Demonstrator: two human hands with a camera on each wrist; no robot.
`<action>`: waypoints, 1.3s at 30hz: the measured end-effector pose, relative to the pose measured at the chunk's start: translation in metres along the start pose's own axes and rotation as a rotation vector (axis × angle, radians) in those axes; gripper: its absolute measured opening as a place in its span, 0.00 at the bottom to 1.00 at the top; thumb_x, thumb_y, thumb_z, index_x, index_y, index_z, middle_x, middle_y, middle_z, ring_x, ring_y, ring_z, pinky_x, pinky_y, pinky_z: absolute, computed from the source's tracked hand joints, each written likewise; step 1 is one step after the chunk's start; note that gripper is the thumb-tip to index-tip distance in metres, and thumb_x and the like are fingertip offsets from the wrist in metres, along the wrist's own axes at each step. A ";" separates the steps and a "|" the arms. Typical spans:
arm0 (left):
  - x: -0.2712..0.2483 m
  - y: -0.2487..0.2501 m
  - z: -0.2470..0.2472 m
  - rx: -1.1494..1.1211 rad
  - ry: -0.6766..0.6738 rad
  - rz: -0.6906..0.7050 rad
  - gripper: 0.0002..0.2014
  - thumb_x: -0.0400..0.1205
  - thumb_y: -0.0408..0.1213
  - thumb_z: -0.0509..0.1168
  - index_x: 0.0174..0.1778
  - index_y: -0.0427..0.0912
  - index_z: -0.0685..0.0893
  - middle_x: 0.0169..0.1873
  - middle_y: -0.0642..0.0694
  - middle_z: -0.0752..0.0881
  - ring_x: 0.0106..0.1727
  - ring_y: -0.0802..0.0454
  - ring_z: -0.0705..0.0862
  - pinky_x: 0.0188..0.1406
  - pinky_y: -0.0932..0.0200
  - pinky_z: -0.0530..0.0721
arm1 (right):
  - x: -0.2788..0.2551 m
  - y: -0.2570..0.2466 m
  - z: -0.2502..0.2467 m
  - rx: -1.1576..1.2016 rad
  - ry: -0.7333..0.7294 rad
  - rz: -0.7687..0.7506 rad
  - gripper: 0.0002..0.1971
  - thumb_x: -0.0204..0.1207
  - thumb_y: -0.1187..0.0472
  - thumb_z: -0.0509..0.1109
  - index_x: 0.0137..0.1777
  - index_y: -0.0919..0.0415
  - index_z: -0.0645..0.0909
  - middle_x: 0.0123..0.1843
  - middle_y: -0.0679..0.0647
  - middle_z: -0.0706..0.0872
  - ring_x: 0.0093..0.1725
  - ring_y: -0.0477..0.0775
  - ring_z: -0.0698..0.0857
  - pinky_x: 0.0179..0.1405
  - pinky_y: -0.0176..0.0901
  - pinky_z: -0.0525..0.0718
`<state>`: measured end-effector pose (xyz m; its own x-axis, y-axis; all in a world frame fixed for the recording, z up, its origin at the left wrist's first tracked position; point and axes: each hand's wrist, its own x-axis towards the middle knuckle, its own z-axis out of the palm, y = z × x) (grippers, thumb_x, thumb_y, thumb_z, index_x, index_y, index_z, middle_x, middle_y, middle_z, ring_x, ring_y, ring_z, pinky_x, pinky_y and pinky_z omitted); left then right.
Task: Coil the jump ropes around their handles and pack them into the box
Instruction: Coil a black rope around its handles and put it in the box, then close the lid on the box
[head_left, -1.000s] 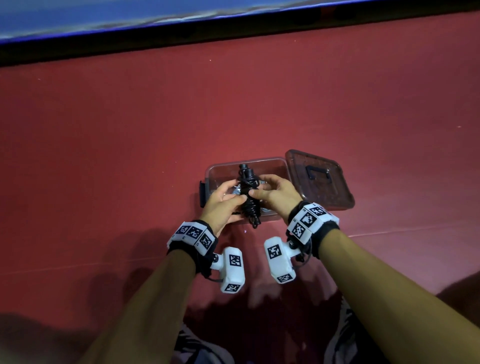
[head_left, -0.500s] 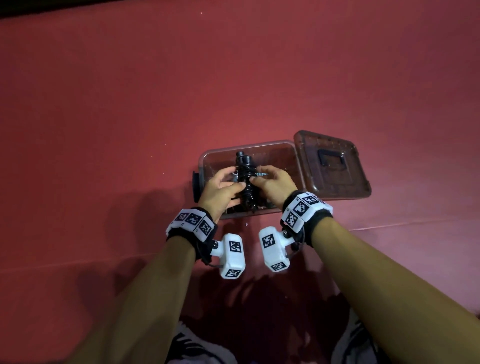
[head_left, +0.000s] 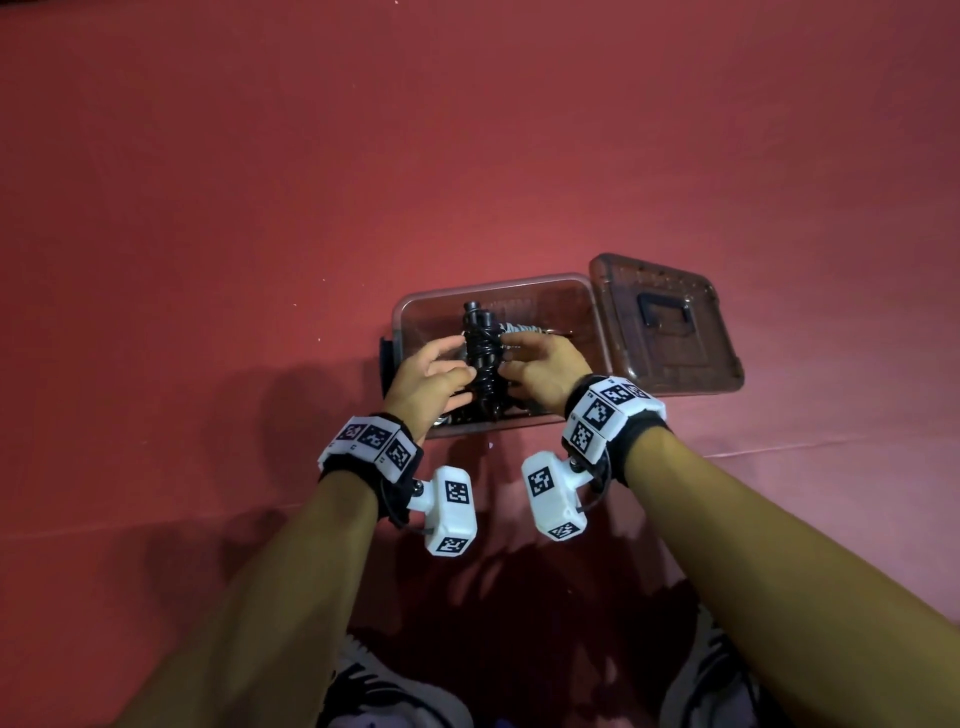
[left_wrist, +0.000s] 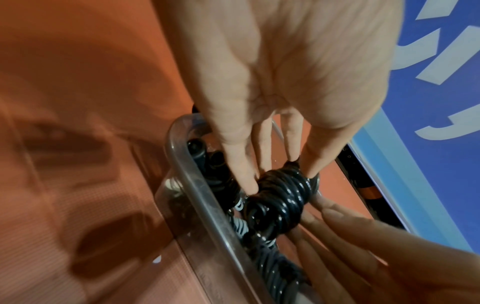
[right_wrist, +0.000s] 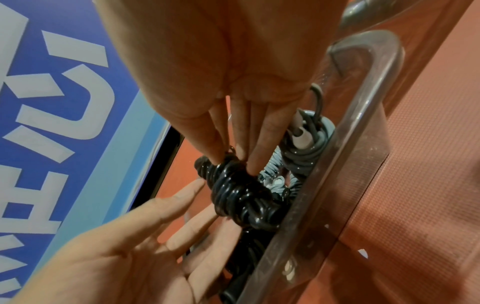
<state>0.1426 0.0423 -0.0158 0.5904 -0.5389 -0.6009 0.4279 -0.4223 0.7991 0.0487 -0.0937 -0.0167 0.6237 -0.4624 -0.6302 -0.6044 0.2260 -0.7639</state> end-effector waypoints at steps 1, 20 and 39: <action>-0.001 0.000 -0.002 0.003 0.007 0.002 0.22 0.86 0.25 0.66 0.75 0.42 0.79 0.56 0.41 0.84 0.61 0.46 0.85 0.61 0.51 0.86 | -0.001 0.001 -0.001 0.019 -0.008 -0.012 0.18 0.79 0.73 0.70 0.68 0.61 0.82 0.48 0.52 0.85 0.50 0.56 0.86 0.48 0.47 0.87; 0.000 0.009 0.087 0.147 -0.154 0.065 0.15 0.84 0.24 0.66 0.64 0.43 0.84 0.49 0.45 0.88 0.54 0.53 0.87 0.51 0.62 0.87 | -0.035 0.031 -0.080 -0.129 0.358 -0.103 0.10 0.75 0.65 0.69 0.37 0.48 0.86 0.36 0.46 0.90 0.39 0.52 0.88 0.48 0.44 0.87; 0.053 0.010 0.164 0.469 0.007 0.114 0.12 0.79 0.46 0.76 0.45 0.53 0.77 0.40 0.46 0.85 0.38 0.48 0.86 0.42 0.48 0.87 | -0.019 0.067 -0.129 -0.174 0.388 -0.032 0.12 0.73 0.67 0.69 0.38 0.48 0.85 0.40 0.47 0.89 0.50 0.54 0.89 0.60 0.46 0.86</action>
<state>0.0659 -0.1096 -0.0430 0.6210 -0.5962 -0.5088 0.0069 -0.6450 0.7641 -0.0675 -0.1806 -0.0384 0.4303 -0.7629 -0.4825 -0.6833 0.0740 -0.7264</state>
